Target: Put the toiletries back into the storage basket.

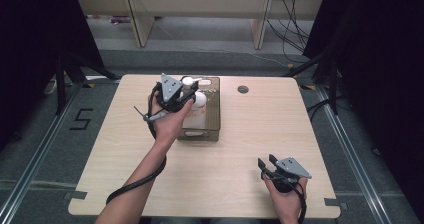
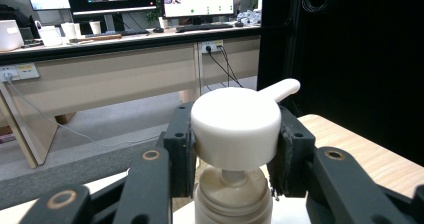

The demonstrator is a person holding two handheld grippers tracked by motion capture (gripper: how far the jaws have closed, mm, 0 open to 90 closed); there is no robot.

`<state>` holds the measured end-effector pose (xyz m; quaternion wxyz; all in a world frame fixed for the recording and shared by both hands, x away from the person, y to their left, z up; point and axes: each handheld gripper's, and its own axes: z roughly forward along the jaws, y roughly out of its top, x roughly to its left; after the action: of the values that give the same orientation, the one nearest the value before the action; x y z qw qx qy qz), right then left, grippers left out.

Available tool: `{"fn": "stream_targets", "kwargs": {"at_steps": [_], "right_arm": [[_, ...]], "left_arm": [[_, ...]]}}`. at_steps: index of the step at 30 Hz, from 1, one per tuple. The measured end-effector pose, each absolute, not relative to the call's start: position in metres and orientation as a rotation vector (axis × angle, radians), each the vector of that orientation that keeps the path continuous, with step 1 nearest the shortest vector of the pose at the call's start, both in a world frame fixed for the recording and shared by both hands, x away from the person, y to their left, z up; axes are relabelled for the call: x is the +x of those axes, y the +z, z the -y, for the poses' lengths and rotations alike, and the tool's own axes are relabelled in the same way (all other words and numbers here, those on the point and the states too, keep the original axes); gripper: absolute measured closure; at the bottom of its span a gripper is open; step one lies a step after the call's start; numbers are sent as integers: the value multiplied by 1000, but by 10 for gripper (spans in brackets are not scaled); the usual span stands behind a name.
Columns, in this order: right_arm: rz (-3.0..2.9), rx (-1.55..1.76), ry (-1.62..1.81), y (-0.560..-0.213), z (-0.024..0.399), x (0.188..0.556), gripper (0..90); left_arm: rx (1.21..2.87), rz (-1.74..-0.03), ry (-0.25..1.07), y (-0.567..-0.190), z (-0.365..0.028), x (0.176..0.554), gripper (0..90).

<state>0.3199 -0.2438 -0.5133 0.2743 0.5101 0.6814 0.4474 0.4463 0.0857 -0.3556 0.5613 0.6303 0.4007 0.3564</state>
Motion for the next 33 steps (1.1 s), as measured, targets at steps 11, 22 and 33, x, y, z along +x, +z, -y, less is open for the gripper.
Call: {"fn": "stream_targets", "kwargs": {"at_steps": [11, 22, 33], "right_arm": [[-1837, 1351, 1199, -514, 244, 320, 531], [-1844, 1347, 1195, -513, 244, 320, 530], [-1851, 1312, 1180, -514, 246, 322, 530]], "left_arm": [[1484, -958, 841, -363, -87, 443, 589], [1487, -979, 840, -369, -88, 441, 588], [1484, -980, 850, -371, -89, 439, 587]]}}
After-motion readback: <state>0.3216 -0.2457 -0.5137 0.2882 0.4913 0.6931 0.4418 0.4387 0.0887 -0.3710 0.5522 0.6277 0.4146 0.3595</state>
